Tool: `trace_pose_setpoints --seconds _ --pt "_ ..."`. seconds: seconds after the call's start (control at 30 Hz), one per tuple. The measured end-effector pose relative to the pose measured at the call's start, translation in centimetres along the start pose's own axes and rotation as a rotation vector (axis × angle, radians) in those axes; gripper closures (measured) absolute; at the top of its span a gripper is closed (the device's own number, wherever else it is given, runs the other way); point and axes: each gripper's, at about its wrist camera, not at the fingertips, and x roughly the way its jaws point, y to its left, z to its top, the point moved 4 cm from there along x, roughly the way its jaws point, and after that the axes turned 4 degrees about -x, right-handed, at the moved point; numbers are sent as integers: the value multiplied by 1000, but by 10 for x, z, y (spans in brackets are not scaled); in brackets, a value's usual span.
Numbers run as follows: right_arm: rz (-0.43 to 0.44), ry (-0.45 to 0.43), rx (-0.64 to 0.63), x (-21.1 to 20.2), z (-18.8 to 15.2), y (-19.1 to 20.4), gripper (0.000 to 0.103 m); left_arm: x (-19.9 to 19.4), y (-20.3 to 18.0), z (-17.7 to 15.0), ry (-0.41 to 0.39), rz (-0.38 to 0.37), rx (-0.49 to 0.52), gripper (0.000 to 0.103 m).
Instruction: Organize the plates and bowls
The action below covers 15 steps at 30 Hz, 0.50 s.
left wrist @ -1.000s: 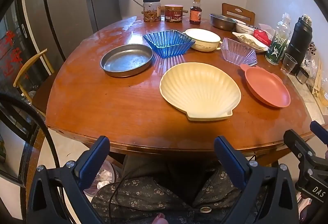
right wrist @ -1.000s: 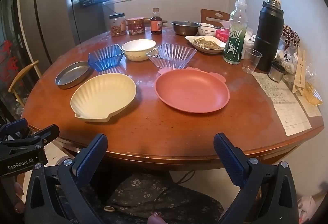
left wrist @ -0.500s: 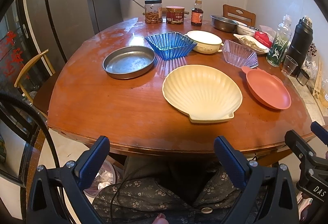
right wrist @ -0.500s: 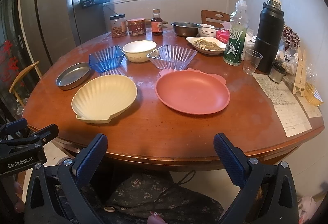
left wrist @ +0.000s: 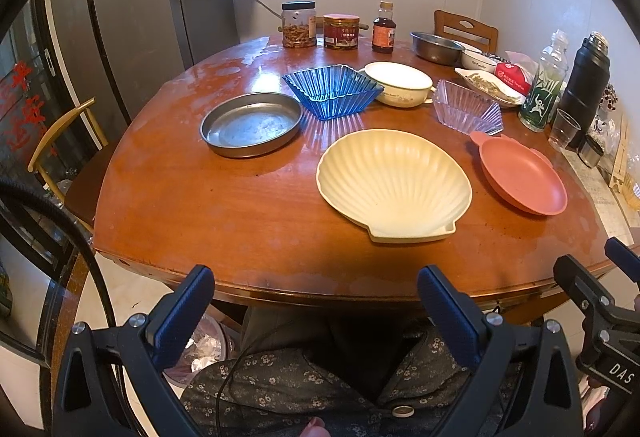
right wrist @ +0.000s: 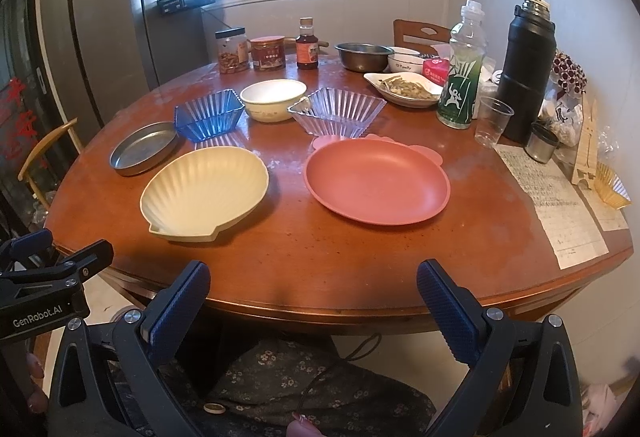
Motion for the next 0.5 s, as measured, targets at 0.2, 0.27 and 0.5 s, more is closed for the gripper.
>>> trace_pose_setpoints --seconds 0.2,0.27,0.5 --pt "-1 1 3 1 0 -1 0 0 -1 -1 0 0 5 1" --pt "0 0 3 1 0 -2 0 0 -2 -1 1 1 5 1" --pt "1 4 1 3 -1 -1 0 0 -1 -1 0 1 5 1"
